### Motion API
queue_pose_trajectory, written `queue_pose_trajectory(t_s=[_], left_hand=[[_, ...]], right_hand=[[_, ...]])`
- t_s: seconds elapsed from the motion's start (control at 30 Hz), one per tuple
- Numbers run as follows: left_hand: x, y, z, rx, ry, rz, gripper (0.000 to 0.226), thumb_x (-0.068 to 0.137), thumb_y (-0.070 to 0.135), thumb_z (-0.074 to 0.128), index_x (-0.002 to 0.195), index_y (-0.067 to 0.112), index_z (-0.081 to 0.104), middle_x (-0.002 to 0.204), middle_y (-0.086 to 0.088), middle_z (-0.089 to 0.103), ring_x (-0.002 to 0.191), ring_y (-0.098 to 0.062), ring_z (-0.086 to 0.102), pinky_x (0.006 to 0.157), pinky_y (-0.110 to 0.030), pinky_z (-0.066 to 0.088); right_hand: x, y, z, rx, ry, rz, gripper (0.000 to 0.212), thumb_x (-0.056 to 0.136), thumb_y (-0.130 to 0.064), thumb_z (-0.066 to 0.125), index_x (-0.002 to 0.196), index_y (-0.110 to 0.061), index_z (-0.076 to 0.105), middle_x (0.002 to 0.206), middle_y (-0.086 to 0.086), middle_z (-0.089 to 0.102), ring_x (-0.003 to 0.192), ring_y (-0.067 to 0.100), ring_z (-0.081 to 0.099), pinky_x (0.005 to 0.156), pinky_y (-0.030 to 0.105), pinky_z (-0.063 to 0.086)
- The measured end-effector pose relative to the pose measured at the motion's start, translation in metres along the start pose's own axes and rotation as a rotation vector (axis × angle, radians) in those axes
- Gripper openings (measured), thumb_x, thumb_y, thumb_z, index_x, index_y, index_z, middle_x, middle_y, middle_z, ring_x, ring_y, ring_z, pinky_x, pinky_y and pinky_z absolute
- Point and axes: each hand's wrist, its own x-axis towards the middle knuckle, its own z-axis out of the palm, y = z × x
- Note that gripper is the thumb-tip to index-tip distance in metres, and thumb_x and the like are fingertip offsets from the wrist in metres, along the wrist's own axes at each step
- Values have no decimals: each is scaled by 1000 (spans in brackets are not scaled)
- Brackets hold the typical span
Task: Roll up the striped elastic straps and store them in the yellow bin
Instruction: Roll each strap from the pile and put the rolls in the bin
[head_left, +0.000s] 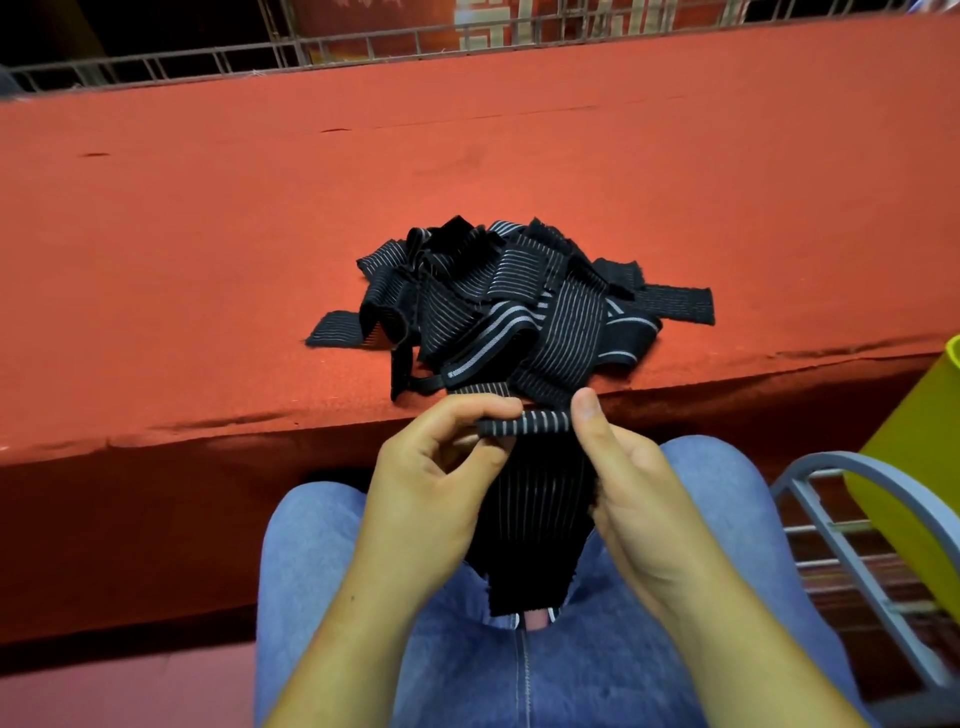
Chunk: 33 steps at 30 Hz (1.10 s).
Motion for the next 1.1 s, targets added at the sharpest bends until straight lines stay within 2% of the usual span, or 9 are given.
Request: queue_pose_trajectory(t_s=[0.13, 0.27, 0.33, 0.47, 0.63, 0.77, 0.9, 1.0, 1.1], left_hand=[[-1, 1, 2, -5, -8, -11, 43, 85, -24, 59, 96, 14, 76, 102, 9, 79, 95, -2, 73, 85, -13, 51], [-1, 0, 1, -36, -6, -1, 46, 85, -25, 60, 94, 17, 76, 103, 7, 79, 99, -6, 73, 87, -15, 53], [-2, 1, 0, -33, -31, -13, 46, 85, -23, 61, 100, 18, 76, 104, 7, 78, 98, -5, 73, 87, -16, 52], [-5, 4, -2, -101, -93, -63, 42, 86, 2, 65, 122, 22, 70, 117, 7, 74, 111, -6, 68, 94, -21, 52], [-4, 3, -1, -105, -41, -136, 28, 96, 34, 64, 121, 27, 73, 102, 11, 75, 92, -2, 65, 79, -21, 53], [-4, 4, 2, -102, -42, -115, 29, 93, 28, 63, 117, 17, 74, 106, 6, 79, 95, 1, 70, 79, -15, 51], [-3, 1, 1, -70, -10, -88, 27, 92, 25, 63, 115, 16, 74, 108, 4, 79, 101, -6, 73, 85, -19, 54], [-2, -2, -1, -51, 18, -74, 26, 92, 26, 64, 114, 17, 75, 109, 3, 79, 105, -11, 73, 92, -25, 56], [-3, -1, -1, -72, 13, -91, 25, 92, 26, 65, 113, 19, 75, 107, 3, 80, 101, -7, 73, 86, -20, 54]], right_hand=[[1, 2, 1, -64, 2, -24, 59, 81, -68, 67, 110, -18, 82, 113, 10, 81, 116, 25, 74, 110, 51, 52], [2, 5, 0, -107, 33, -59, 39, 90, -52, 68, 105, -19, 81, 109, 8, 81, 108, 20, 75, 102, 45, 55], [2, 5, -1, -108, 49, -72, 37, 92, -47, 69, 108, -16, 81, 110, 9, 81, 112, 26, 75, 104, 49, 55], [2, 2, -3, -111, 67, -100, 34, 92, -47, 71, 106, -18, 81, 109, 10, 81, 110, 28, 75, 106, 58, 54], [2, 2, -6, -108, 87, -161, 32, 91, -41, 67, 103, -14, 80, 106, 11, 81, 105, 27, 77, 100, 47, 57], [2, 2, -5, -121, 67, -180, 28, 94, -38, 64, 101, -15, 80, 104, 8, 82, 100, 18, 76, 93, 37, 58], [0, 1, -3, -117, 14, -162, 31, 95, -38, 59, 105, -15, 77, 102, 1, 82, 96, 9, 77, 82, 21, 57], [0, 2, -3, -125, -20, -150, 34, 92, -41, 60, 107, -16, 77, 104, 2, 83, 99, 10, 77, 82, 21, 57], [1, 3, -3, -134, -12, -172, 31, 94, -38, 61, 107, -16, 77, 106, 4, 82, 101, 15, 77, 86, 26, 59]])
